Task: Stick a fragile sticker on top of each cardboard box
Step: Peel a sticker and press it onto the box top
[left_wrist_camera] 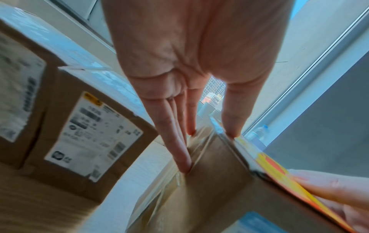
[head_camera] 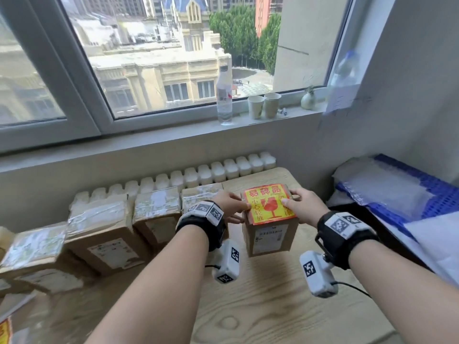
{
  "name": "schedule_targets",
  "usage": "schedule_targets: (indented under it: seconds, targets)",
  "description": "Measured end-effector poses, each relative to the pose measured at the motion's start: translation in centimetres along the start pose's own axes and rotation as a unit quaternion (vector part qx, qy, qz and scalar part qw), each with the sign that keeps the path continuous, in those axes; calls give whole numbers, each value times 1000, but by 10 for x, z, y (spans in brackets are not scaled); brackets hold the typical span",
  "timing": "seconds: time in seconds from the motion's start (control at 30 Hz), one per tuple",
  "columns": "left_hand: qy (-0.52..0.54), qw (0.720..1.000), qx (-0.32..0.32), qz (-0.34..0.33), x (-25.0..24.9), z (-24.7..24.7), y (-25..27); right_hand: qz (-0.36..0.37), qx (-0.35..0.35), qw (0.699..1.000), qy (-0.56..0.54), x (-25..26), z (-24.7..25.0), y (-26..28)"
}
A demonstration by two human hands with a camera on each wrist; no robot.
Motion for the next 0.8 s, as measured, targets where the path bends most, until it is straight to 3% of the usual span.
schedule_targets:
  seconds: [0.23,0.43,0.6,0.8]
  targets:
    - [30,993,-110,22,-18,-6,-43,44,17,999,20,10,-9,-59]
    - [-68,974,-213,36,-20,3,-65,53,51,997,14,14,-35,-83]
    - [-119,966,-229,33,-20,-1,-76,55,54,997,19,14,-45,-93]
    - [-235,925,-299,13,-24,-2,-75,57,59,995,47,14,-49,-98]
Point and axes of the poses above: each hand's wrist, its own y-axis away from the middle knuckle, its own z-axis out of the back of the hand, x = y × z, the point moved 1 cm from there along -y, towards the middle knuckle, and after that the axes turned 9 degrees about -x, right-handed, at the moved point
